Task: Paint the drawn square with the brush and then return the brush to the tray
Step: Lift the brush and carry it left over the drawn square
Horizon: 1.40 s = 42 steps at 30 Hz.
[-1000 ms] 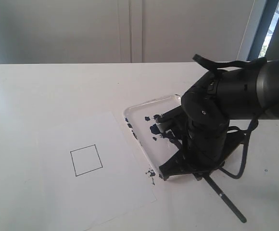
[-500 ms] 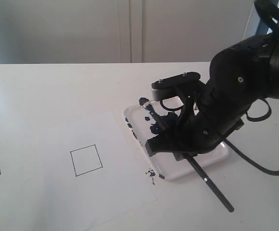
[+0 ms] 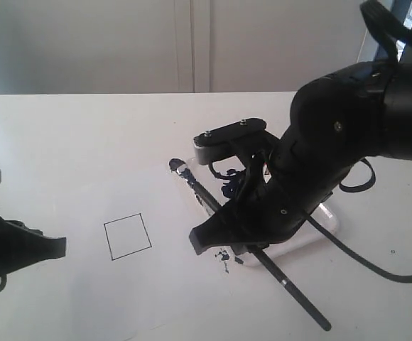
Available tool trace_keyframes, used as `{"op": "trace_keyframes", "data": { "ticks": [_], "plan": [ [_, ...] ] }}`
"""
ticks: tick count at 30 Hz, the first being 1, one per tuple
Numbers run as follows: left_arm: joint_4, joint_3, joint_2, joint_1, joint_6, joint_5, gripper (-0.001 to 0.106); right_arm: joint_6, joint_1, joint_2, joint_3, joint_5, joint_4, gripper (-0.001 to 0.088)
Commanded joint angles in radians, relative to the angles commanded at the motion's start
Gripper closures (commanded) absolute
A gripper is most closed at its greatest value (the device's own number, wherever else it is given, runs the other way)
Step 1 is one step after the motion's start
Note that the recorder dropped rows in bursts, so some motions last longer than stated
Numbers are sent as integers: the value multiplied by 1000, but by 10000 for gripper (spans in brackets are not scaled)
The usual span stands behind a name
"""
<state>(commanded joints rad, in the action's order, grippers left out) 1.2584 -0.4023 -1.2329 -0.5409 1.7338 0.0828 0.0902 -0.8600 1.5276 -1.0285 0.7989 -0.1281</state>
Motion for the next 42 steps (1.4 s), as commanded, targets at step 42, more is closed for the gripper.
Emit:
{"op": "trace_keyframes", "data": {
  "ticks": [42],
  "plan": [
    [-143,-42,-399,0,17,86,1053,-140,-67,248,-76,-38,-141,868]
  ]
}}
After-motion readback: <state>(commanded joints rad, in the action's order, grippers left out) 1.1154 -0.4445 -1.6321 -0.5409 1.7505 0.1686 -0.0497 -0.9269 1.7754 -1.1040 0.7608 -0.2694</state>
